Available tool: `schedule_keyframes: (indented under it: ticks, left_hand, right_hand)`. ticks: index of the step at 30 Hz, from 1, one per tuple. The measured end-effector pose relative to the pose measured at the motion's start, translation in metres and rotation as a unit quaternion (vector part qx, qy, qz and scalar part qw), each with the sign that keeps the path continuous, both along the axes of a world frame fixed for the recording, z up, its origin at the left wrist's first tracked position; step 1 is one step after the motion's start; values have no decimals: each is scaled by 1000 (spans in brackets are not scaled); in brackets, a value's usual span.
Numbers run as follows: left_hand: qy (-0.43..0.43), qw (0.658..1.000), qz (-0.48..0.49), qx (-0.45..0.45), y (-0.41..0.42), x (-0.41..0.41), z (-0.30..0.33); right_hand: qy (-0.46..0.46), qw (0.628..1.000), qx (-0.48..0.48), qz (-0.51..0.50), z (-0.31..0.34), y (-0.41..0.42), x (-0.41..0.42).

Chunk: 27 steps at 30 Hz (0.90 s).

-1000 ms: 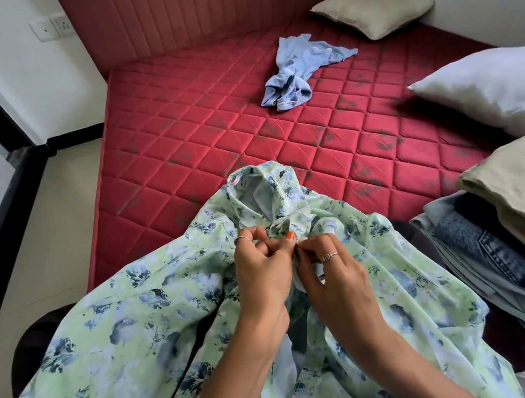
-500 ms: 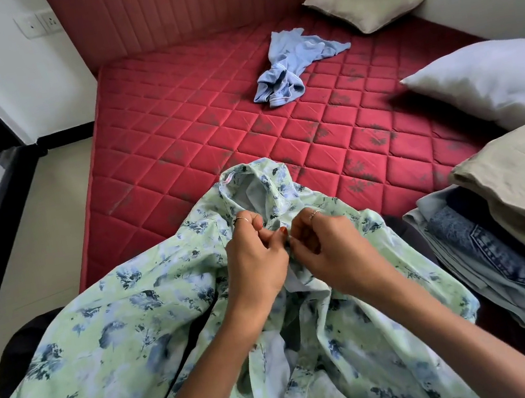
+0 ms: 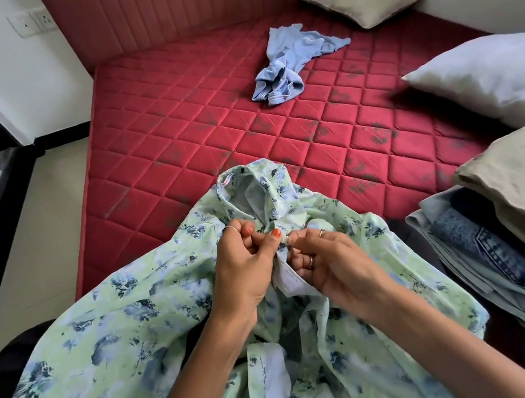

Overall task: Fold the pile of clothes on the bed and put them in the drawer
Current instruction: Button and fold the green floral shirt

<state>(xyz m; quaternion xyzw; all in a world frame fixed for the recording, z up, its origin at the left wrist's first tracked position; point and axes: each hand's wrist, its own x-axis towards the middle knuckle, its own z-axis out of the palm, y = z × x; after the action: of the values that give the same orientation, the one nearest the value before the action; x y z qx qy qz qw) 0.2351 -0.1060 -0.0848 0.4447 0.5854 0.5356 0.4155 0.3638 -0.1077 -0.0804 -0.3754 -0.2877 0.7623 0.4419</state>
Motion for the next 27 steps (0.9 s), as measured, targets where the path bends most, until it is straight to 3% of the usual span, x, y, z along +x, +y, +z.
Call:
schedule_keyframes:
  ticks: [2,3,5,6,7,13,17,19,22,27]
  left_hand:
    - [21,1000,-18,-6,1,-3,0]
    - [31,999,-24,-7,2,-4,0]
    - [44,998,-33,-3,2,-6,2]
    - [46,998,-39,-2,2,-6,3]
    - [47,998,-45,-5,1,-6,3]
    - [139,983,-102,-71,-6,-5,-1]
    - [108,987,-105,-54,-6,2,-1]
    - [100,990,-91,-41,-5,6,0]
    - [54,995,-86,-24,-4,9,-4]
    - [-15,995,-98,-19,1,10,-9]
  right_hand:
    - [-153,981,119,32,0,1,3]
    - [-273,937,214,41,-2,1,5]
    - [-471,793,383,48,-5,4,8]
    - [-523,733,433,50,-6,5,9]
    - [-544,703,456,47,-5,6,10]
    - [-568,668,481,-7,-8,6,8]
    - [-584,629,511,-47,-10,5,3]
    - [-584,629,509,-67,-12,4,-1]
    - [-559,670,480,-91,-17,3,-4]
    - [-382,860,327,-88,-13,6,-12]
